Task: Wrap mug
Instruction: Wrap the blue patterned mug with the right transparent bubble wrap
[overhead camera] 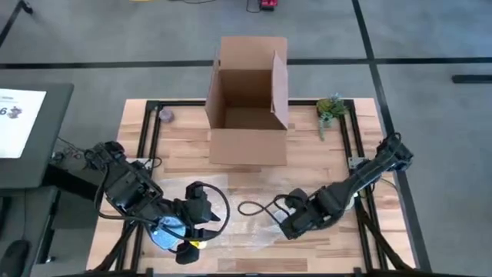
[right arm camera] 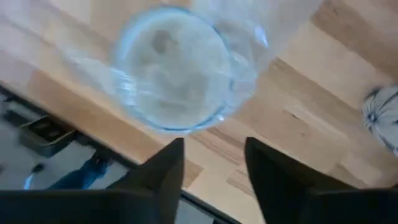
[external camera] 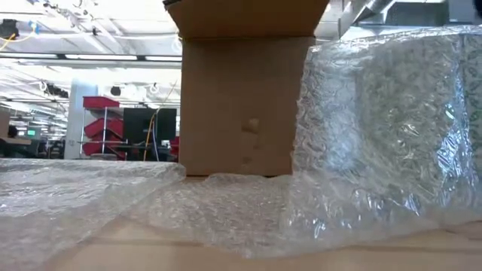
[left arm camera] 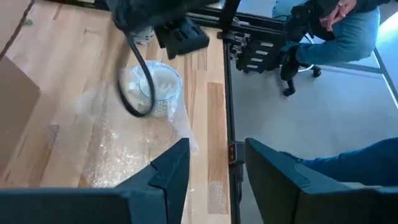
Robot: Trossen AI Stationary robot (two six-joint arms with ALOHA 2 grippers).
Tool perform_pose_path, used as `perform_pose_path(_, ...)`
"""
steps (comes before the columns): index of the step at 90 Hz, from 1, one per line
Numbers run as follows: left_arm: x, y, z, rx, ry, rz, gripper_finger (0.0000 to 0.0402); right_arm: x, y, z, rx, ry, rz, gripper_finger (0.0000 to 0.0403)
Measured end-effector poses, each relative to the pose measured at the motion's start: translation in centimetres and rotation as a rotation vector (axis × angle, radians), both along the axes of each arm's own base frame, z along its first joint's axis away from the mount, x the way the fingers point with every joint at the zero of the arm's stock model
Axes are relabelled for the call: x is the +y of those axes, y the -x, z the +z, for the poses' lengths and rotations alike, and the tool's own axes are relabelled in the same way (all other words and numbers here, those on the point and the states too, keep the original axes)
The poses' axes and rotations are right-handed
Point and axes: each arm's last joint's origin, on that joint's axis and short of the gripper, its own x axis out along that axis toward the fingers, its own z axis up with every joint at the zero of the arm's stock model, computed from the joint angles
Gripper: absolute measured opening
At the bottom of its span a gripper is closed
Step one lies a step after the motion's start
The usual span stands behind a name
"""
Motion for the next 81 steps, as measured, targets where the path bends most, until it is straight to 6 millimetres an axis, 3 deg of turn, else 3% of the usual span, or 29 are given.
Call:
perform_pose_path(13,0.1,-0.1,0.0,-0.003,-0.021,-0.016,0.0134,-0.6,-0.1,-2.5,-0.008,-0.022,-0.082,0.0205)
perform_pose_path(25,0.4,-0.3,0.0,0.003,-0.024,-0.028,0.0134,-0.9,-0.6,-3.8,-0.045,-0.023,-0.114,0.0178)
perform_pose_path(65,0.6,-0.4,-0.1,0.015,-0.025,-0.027,0.0134,-3.7,-2.3,-4.1,-0.074,0.039,-0.031,0.0017)
perform_pose_path(81,0.6,-0.4,-0.1,0.016,-0.021,-0.024,0.0134,-5.5,-2.0,-3.5,-0.027,0.079,0.051,0.0011)
